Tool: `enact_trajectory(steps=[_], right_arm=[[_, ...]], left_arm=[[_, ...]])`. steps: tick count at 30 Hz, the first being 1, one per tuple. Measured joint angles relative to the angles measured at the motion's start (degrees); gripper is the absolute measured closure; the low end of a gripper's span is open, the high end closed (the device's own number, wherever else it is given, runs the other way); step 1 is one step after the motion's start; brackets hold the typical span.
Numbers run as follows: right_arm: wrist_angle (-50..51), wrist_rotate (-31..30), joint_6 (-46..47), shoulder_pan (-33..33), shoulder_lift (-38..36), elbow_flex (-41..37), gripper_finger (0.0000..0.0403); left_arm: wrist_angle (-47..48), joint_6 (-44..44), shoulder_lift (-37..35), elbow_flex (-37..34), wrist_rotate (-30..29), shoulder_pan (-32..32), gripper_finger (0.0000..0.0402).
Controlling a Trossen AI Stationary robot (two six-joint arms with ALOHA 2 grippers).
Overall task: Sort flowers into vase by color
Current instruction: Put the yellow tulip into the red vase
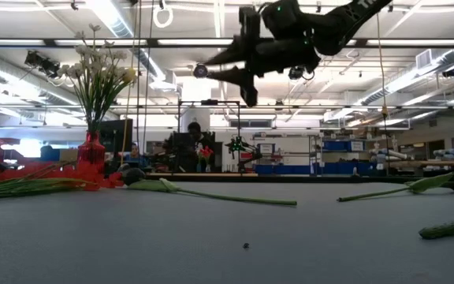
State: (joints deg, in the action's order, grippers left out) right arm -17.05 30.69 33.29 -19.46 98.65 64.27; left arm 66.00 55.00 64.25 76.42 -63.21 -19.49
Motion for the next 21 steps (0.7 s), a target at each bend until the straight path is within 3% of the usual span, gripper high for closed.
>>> enact_trajectory(steps=[4,6,9,16,21], right_arm=[[2.28,1.81,-0.24,-1.48,0.00,0.00,0.0279],[2.21,1.93,-0.01,-1.67,0.00,0.00,0.0279],[2.30,1.34,-0.03,-1.68,0.00,0.00,0.0279],[2.70,-1.08,-0.70,-2.62,0.00,0.00,0.0280],[2.97,-1.94,-1.19,-4.02,0.00,0.00,0.0280]], left_arm=[[20.25,17.85,-1.11,-0.02,-1.56,0.09,0.0390],[24.27,22.49,-1.33,-0.31,-2.14,0.31,0.0390],[21.55,16.44,-4.39,-2.70,-3.21,2.42,0.0391],[23.31,17.00,-9.15,-8.38,-3.57,11.44,0.0391],[20.79,9.28,-10.09,-9.29,-3.59,16.86,0.0392]])
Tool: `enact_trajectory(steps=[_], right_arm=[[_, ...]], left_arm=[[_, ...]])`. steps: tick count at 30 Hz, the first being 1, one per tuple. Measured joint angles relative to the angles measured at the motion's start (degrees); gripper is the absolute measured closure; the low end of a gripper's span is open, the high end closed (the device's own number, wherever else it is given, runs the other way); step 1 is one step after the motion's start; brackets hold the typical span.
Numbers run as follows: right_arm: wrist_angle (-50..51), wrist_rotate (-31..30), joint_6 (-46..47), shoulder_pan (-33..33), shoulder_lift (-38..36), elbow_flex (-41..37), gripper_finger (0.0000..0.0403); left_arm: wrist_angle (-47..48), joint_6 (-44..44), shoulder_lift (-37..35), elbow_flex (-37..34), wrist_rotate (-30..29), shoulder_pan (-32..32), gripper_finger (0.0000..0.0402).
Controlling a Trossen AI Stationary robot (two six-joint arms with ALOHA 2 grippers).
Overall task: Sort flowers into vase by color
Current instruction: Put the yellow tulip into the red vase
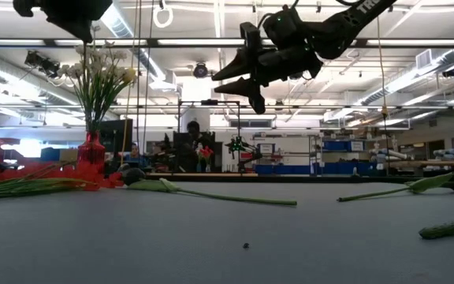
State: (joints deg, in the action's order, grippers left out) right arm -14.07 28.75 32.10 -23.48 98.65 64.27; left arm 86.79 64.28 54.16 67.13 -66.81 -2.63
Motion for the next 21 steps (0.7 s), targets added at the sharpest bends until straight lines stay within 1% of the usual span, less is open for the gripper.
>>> enact_trajectory(steps=[6,13,16,21], right_arm=[[-0.93,-0.78,-1.86,-2.84,0.00,0.00,0.0280],[-1.14,-0.25,-2.28,-5.95,0.02,0.00,0.0280],[-1.49,-0.22,-2.36,-6.74,0.02,0.00,0.0280],[-1.90,-0.19,-2.65,-7.13,0.02,0.00,0.0280]], left_arm=[[-7.39,-14.37,-1.14,-0.02,0.20,5.37,0.0392],[-19.26,-30.76,-2.11,-0.02,2.60,11.12,0.0392],[-23.58,-35.82,-2.09,-0.04,5.14,13.93,0.0392],[-27.68,-40.52,-2.04,-0.07,10.51,19.58,0.0392]])
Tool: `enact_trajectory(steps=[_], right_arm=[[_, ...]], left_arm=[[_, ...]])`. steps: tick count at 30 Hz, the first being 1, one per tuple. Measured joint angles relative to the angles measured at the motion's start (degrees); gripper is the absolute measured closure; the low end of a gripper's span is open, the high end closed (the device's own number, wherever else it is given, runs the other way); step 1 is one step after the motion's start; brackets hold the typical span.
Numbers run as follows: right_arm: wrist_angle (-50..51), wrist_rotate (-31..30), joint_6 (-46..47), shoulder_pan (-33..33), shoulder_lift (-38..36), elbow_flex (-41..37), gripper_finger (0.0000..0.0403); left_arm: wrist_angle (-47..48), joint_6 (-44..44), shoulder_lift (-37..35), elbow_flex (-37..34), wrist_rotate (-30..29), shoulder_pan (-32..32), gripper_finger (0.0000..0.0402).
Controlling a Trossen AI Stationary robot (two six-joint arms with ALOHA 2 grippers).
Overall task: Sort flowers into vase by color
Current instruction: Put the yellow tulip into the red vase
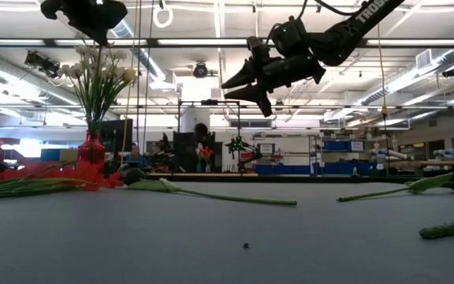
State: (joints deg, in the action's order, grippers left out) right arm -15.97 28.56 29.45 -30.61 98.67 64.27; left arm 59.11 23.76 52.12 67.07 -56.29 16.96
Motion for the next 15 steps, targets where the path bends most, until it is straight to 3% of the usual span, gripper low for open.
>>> enact_trajectory(steps=[6,15], right_arm=[[0.00,0.03,-0.74,0.30,0.00,0.00,0.0280],[-0.01,0.52,-1.16,0.81,0.00,0.00,0.0280]], left_arm=[[-3.02,-5.39,0.00,-0.02,3.33,4.71,0.0392],[-3.33,-5.15,0.37,-0.02,5.55,10.33,0.0392]])
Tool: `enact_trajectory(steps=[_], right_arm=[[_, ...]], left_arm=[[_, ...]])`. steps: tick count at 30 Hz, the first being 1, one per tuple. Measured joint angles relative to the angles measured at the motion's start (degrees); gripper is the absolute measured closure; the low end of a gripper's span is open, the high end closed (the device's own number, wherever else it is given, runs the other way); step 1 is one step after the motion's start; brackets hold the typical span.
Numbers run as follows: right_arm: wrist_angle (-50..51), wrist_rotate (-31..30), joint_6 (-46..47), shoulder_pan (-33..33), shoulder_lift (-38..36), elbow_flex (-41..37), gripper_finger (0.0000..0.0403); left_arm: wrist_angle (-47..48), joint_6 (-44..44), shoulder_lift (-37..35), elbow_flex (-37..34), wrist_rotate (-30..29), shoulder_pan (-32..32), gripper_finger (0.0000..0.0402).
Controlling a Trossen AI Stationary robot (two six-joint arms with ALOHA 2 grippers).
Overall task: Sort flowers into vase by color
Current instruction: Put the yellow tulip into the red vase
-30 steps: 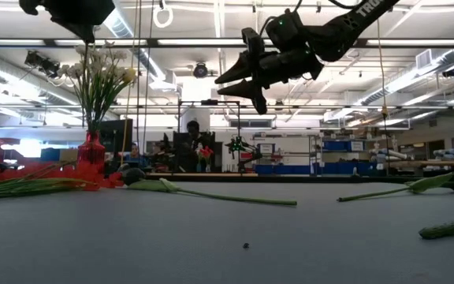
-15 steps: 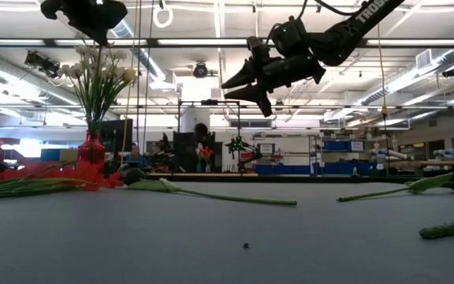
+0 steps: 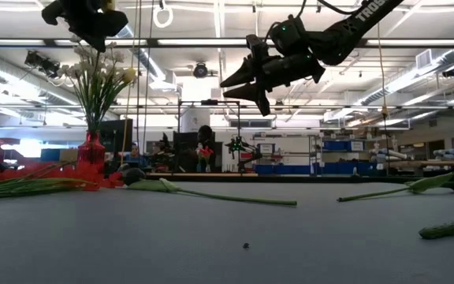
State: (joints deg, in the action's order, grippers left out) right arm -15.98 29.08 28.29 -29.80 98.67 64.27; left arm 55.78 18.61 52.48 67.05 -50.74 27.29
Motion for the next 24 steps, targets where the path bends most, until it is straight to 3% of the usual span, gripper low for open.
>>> enact_trajectory(steps=[14,24], right_arm=[[0.25,3.02,-0.33,0.02,0.00,0.00,0.0280],[1.79,3.61,-0.70,0.03,0.00,0.00,0.0280]], left_arm=[[-4.87,-2.17,3.03,0.00,4.36,-0.64,0.0392],[-4.96,-3.70,2.94,0.00,4.22,-0.72,0.0391]])
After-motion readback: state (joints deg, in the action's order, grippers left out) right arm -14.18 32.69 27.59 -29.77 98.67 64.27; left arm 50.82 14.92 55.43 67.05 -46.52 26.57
